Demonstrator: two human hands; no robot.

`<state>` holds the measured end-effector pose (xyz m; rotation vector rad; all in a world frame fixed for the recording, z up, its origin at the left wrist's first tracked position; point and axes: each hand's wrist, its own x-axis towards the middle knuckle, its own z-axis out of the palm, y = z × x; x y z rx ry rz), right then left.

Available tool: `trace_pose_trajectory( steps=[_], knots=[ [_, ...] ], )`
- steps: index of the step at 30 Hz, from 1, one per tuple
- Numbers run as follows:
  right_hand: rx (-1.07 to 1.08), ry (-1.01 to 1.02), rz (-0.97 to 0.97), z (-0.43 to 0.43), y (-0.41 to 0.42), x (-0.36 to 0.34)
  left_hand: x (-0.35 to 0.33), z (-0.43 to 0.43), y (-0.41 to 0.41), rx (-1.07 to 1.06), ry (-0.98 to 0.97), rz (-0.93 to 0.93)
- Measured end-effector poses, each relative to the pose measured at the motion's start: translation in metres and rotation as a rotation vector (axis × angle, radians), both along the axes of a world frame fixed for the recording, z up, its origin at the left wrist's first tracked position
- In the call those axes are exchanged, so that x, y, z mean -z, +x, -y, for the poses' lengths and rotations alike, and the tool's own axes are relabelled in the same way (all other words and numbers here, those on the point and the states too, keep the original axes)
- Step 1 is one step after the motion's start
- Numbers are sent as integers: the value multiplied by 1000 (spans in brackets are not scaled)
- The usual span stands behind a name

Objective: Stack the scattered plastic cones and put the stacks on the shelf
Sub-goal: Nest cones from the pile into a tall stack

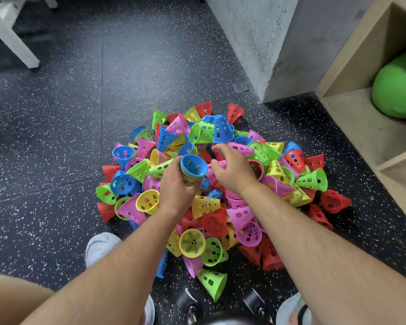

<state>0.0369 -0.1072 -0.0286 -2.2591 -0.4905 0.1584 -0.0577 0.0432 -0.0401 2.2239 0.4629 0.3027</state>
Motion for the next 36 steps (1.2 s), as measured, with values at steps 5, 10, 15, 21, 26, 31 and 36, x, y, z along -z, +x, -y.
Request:
trace_pose_trajectory(
  steps=[5, 10, 15, 21, 26, 31, 36],
  knots=[
    [-272, -569, 93, -11, 4, 13, 5, -10, -14, -16, 13, -49],
    [-321, -827, 177, -23, 3, 24, 8, -12, -23, 1, 37, -76],
    [-304, -846, 242, -28, -3, 32, 11, -16, -26, 17, 63, -76],
    [-198, -536, 162, -14, 5, 20, 13, -14, -23, 33, 69, -70],
    [184, 185, -195, -17, 6, -11, 14, -10, -14, 43, 44, -78],
    [169, 418, -353, -22, -7, -26, 14, -4, -10, 48, 34, -61],
    [-69, 167, -335, -20, -24, -8, 13, -4, -14, 51, 14, -16]
  ],
)
